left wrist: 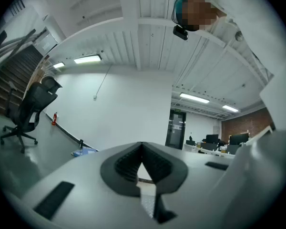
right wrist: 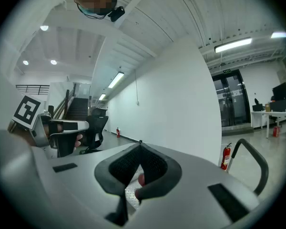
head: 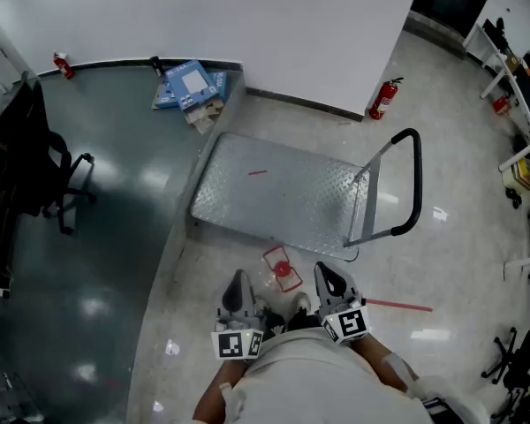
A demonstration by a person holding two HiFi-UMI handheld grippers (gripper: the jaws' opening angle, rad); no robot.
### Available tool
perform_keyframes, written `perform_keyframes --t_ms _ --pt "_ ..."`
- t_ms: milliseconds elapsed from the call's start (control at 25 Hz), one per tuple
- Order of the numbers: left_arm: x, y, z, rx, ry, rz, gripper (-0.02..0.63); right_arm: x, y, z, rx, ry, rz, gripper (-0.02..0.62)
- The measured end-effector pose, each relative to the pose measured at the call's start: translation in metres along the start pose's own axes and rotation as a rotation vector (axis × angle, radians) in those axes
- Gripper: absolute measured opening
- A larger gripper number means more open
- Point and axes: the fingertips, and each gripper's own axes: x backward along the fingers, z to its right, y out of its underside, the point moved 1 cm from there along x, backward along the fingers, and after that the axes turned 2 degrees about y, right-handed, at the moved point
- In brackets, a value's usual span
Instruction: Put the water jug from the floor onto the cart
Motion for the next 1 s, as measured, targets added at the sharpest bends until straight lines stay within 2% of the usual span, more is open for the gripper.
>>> perform_keyframes --t_ms 520,720,960,1000 --pt "0.002 0.002 0.001 -0.002 -0.005 -0.006 0.004 -0.003 0.013 -0.001 -0.016 -0.011 -0.029 0.012" --pt "0.002 0.000 -0.005 -0.009 -0.019 -0.006 0.003 -0.028 0.061 0.007 -0.041 0.012 -0.197 0.012" --pt "-0.006 0.010 -0.018 0.007 -0.032 -0.022 0.003 -0.087 0.146 0.008 -0.059 -0.045 -0.477 0.022" --pt "-0.008 0.013 -0.022 0.005 -0.033 -0.027 0.003 -0.097 0.165 0.007 -0.057 -0.056 -0.533 0.048"
